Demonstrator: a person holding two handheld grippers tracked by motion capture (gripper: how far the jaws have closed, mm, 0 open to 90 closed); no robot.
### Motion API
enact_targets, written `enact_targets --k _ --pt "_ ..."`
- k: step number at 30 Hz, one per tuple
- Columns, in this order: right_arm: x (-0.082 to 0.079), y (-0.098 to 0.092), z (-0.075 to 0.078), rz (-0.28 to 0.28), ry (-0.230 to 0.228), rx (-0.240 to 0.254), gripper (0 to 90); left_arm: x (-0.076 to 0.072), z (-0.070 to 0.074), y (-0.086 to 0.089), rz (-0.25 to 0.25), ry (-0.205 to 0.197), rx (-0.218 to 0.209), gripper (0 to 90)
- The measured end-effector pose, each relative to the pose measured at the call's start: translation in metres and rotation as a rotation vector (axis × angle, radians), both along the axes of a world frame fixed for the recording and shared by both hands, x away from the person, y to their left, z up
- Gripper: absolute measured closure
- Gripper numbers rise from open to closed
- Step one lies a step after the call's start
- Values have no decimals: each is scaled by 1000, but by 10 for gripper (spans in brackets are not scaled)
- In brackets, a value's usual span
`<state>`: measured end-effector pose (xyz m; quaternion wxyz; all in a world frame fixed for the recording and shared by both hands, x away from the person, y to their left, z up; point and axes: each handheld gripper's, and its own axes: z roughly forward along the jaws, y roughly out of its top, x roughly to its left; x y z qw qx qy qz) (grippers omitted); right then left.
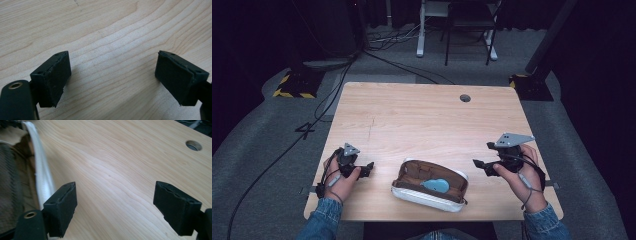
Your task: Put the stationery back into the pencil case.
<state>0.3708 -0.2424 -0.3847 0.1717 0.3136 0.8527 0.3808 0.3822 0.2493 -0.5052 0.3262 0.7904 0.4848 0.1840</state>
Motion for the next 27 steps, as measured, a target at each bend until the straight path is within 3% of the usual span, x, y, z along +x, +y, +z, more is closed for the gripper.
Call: enact_targets --k 6,11,15,27 --pt "9 -14 -9 -46 11 -11 196 0 0 0 0 0 0 136" --pt "19 -26 -23 -112 1 -54 198 0 0 0 0 0 0 135" --pt "25 -34 -33 -143 11 -53 198 0 0 0 0 0 0 136" --pt "40 -49 -63 -190 -2 -63 195 0 0 0 0 0 0 136"
